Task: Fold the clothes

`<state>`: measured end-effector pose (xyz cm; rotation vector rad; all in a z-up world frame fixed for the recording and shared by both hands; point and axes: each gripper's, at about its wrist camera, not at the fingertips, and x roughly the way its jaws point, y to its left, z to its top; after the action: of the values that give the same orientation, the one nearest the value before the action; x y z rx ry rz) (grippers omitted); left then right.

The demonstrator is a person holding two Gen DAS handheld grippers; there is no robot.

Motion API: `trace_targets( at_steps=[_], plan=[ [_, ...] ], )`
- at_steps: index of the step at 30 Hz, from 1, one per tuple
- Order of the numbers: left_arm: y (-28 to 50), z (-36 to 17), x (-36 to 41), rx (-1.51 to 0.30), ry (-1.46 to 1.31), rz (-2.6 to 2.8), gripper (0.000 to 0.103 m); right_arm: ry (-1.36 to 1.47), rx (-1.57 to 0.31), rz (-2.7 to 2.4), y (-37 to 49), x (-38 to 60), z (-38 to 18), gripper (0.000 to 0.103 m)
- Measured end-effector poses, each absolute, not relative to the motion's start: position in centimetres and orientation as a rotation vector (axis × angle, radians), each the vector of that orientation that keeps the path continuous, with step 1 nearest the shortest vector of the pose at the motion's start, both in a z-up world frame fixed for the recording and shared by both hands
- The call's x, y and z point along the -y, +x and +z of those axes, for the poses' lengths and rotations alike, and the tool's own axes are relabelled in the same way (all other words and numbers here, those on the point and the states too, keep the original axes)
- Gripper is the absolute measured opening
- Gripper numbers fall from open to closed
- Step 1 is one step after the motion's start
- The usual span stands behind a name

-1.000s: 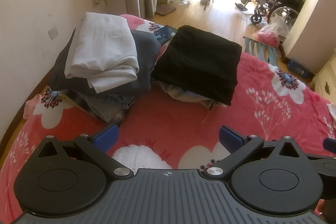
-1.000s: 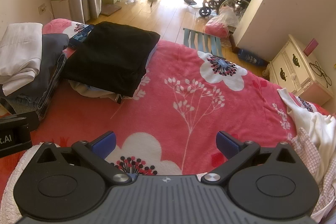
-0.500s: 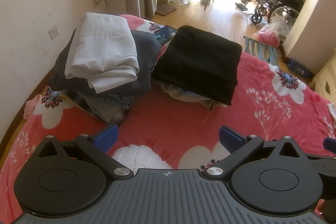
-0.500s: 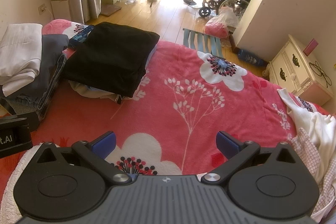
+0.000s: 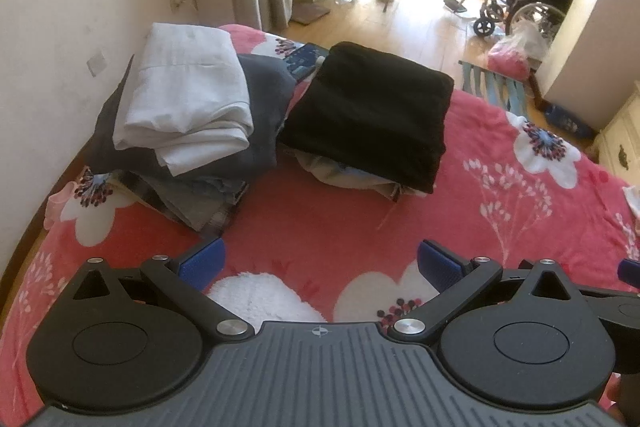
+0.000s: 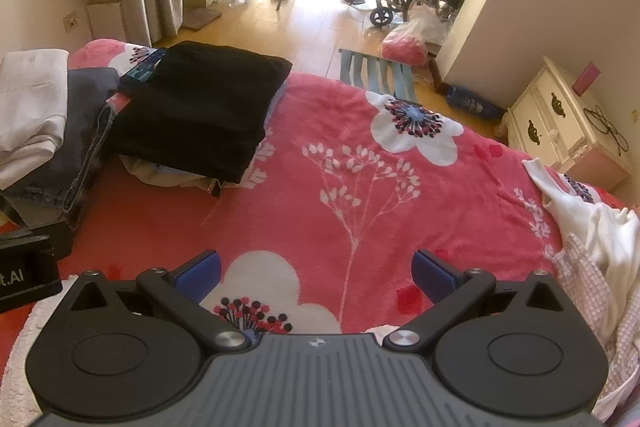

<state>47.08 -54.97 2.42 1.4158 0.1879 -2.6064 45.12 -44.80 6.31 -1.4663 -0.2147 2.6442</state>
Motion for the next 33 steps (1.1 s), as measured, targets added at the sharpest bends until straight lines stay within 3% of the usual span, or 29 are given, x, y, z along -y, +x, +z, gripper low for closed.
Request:
trace_targets(
  at_steps=[33],
  plan=[
    [46.8, 2.1, 54.0, -0.197, 1.440, -2.595, 0.103, -1.473, 0.203, 2.620, 45.3, 43.4, 6.1, 0.103]
  ],
)
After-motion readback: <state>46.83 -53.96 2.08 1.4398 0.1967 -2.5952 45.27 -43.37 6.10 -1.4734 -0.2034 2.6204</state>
